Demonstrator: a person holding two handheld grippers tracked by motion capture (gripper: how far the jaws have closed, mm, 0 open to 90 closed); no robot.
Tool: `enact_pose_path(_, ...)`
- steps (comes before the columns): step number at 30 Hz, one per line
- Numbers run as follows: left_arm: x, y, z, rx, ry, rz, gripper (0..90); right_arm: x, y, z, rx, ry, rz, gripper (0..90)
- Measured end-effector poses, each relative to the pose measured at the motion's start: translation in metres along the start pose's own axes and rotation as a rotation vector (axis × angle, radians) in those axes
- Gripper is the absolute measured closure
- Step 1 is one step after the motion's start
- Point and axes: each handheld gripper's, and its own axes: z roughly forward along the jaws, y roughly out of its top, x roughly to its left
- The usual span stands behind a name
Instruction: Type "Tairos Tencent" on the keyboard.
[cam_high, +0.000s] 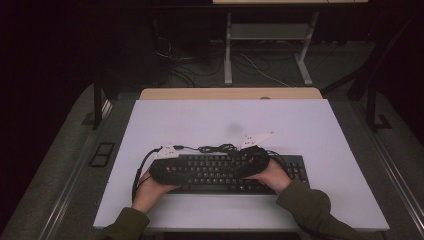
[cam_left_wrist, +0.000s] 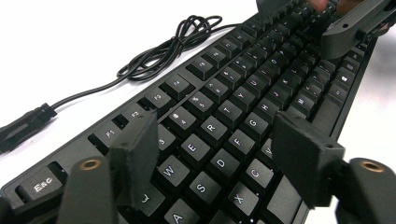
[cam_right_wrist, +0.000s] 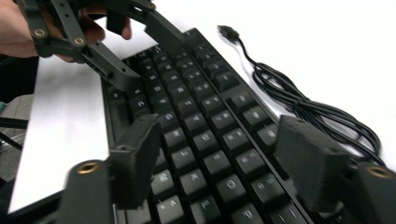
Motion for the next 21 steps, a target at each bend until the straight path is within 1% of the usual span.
enact_pose_path(6, 0.0, 0.0, 0.001, 0.005, 0.007, 0.004, 20.8, 0.004, 0.006, 0.005, -0.016, 0.031, 0.002, 49.4)
enact_pose_path(9, 0.0, 0.0, 0.001, 0.009, 0.006, 0.003, 16.0, 0.006, 0.007, 0.007, -0.007, 0.047, -0.003, 59.2)
enact_pose_path(12, 0.0, 0.0, 0.003, 0.013, -0.002, 0.001, 13.5, 0.009, 0.007, 0.01, 0.004, 0.062, 0.001, 68.0)
enact_pose_path(17, -0.001, 0.0, 0.004, 0.017, 0.001, 0.0, 7.3, 0.014, 0.006, 0.016, 0.031, 0.076, -0.027, 83.2)
enact_pose_path(20, -0.001, 0.0, 0.005, 0.017, 0.0, -0.002, 3.0, 0.017, 0.005, 0.018, 0.049, 0.086, -0.041, 89.2)
enact_pose_path(21, -0.001, 0.0, 0.006, 0.018, 0.001, -0.005, 1.5, 0.017, 0.005, 0.019, 0.052, 0.09, -0.044, 89.3)
